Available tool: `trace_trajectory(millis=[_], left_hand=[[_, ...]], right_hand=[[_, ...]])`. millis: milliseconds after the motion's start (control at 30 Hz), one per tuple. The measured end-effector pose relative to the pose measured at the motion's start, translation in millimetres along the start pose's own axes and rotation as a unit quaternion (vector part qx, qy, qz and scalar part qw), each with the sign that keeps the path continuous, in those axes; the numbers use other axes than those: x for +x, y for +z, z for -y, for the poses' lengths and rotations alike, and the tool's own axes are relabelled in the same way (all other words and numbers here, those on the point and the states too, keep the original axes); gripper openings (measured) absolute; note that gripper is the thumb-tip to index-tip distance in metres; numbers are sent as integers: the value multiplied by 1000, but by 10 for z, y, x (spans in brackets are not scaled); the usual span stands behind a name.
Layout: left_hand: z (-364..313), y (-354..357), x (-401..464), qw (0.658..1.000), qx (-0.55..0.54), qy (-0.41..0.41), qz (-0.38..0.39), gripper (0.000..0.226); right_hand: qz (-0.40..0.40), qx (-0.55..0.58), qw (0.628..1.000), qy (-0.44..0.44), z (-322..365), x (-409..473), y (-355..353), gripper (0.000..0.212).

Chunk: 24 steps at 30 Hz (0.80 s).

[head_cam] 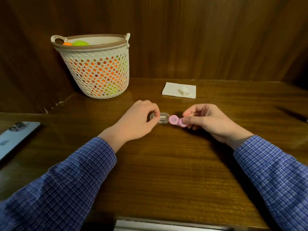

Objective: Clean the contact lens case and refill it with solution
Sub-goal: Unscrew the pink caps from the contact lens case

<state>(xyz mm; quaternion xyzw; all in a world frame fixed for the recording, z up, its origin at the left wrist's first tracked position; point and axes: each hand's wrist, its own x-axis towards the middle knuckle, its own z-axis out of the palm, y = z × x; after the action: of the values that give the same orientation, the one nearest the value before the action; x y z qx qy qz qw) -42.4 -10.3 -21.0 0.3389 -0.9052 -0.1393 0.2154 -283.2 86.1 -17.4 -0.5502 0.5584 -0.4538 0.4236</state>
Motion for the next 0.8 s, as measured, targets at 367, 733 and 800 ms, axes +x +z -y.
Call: trace_trajectory(millis=[367,733,800], left_hand=[[62,-60,51,997,21,-73,-25,8],[138,-67,56,986,90,-115,-83,10],[100,-76,46,985,97,-109,-96,17]], right_hand=[[2,0,1000,8,4,0,8,9],[8,-34,999,30,49,-13,-92,14],[21,-67,996,49,82,-37,-183,17]])
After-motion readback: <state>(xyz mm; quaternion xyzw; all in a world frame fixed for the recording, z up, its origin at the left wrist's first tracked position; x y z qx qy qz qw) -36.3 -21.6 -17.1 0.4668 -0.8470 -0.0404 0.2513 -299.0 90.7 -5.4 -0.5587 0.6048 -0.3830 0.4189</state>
